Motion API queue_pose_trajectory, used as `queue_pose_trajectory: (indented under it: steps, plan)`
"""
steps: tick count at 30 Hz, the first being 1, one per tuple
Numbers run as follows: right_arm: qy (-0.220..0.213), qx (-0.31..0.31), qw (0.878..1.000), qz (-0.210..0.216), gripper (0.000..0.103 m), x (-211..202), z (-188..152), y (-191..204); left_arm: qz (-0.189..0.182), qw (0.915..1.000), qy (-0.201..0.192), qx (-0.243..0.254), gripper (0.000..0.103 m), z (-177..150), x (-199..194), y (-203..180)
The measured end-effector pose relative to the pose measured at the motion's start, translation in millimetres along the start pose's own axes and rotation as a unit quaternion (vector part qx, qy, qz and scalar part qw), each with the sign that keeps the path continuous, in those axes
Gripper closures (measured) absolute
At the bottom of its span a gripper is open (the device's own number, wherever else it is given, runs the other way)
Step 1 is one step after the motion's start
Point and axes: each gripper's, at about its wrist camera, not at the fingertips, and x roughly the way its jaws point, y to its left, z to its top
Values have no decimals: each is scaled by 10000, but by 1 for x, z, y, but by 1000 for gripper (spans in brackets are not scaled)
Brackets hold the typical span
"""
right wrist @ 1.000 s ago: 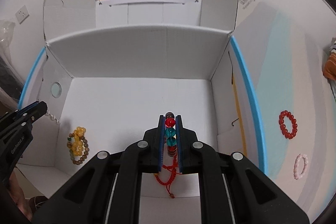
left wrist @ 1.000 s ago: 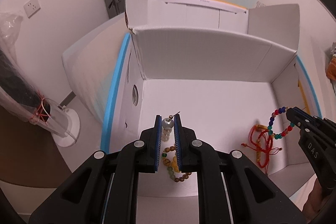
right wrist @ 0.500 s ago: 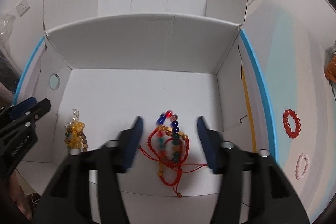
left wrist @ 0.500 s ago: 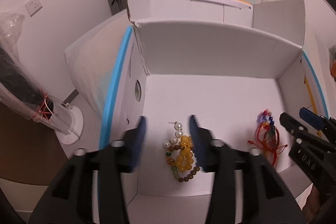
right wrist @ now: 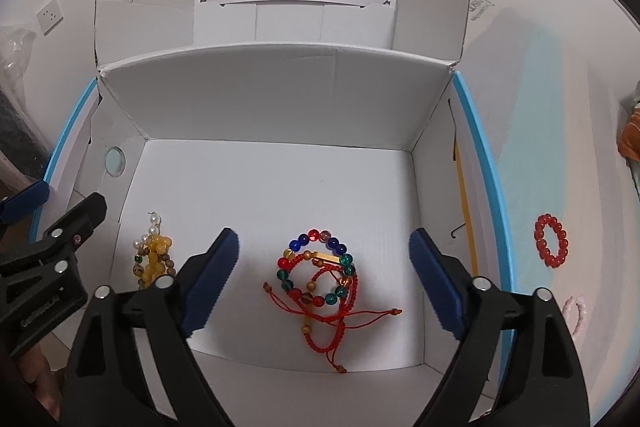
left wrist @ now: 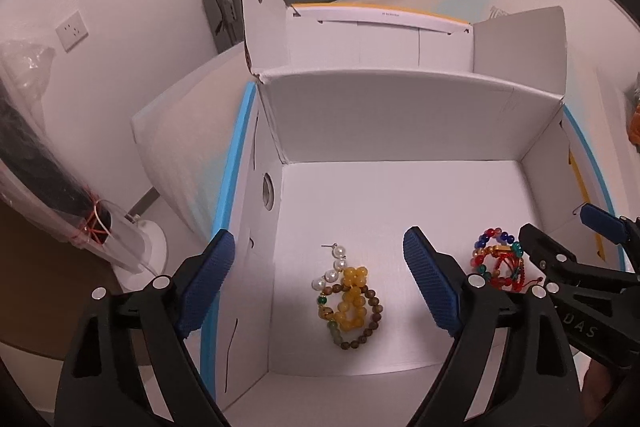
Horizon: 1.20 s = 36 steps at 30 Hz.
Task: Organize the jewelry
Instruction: 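Move both tools back over the red and pink-white bracelets on the bed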
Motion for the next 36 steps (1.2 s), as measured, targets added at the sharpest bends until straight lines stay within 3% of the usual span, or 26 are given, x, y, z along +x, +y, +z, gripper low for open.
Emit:
queue_pose_trajectory:
  steps: [12, 22, 36]
  plan:
    - [-62, 40, 10000, -35, 10, -11, -5, -8, -31, 9999, -137, -57, 6, 1, -10, 2]
    - [-173, 236, 9995, -138, 8, -29, -13, -30, -180, 9995, -253, -16, 6, 5, -20, -10]
    - [-509, 792, 9945, -460, 8, -76, -34, -101, -570, 9966, -552, 206, 6, 9, -57, -73]
